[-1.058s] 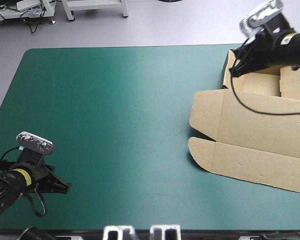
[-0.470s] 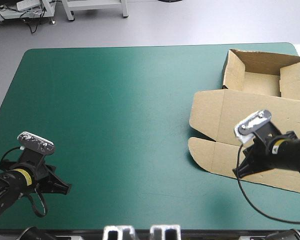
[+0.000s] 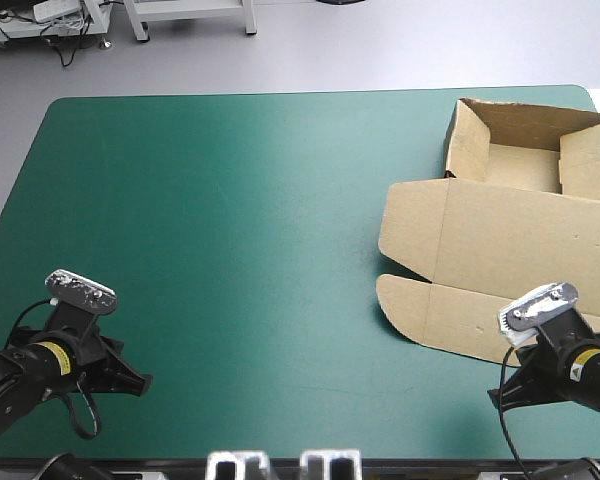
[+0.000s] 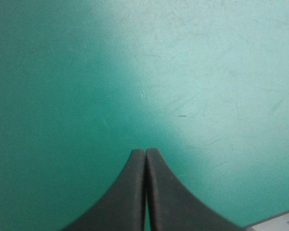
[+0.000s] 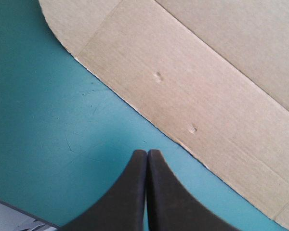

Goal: Fold the box

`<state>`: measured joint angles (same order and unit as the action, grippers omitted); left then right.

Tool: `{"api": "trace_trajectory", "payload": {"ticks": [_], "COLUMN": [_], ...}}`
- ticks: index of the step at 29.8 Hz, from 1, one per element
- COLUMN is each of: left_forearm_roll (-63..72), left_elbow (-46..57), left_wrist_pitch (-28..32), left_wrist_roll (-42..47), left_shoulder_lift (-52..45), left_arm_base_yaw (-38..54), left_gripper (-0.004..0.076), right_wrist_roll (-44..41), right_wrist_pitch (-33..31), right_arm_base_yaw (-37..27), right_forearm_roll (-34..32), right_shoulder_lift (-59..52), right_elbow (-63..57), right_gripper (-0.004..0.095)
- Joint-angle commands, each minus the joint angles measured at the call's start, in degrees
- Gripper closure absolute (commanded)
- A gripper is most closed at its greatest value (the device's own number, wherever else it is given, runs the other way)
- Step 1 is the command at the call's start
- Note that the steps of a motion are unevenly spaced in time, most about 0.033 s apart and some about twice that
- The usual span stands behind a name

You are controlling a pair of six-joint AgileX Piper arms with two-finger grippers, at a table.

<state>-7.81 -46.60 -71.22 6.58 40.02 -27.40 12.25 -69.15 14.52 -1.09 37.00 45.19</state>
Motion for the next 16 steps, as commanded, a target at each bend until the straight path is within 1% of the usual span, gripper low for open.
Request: {"api": "trace_trajectory", "payload": {"ticks": [1, 7, 16], "left_forearm_roll": [-0.82, 1.21, 1.36], "left_elbow": [0.15, 2.02, 1.92], "left_wrist_pitch": [2.29, 2.16, 2.51], "left_wrist_roll": [0.28, 0.28, -0.37], "left_shoulder_lift": [0.17, 0.17, 0.17], "left_arm_base_yaw": [-0.40, -0.40, -0.40], "left_gripper": [0.0734, 0.0734, 0.0734], "right_wrist_roll": [-0.69, -0.69, -0.69], "right_wrist_pitch": [1.32, 0.99, 0.89], "right_arm_base_yaw": [0.16, 0.16, 0.16], "right_forearm_roll": [-1.20, -1.20, -1.20], "right_shoulder_lift": [-1.13, -1.22, -1.22], "right_elbow": [0.35, 0.35, 0.35], "right_gripper": [0.0932, 0.0932, 0.0932]}}
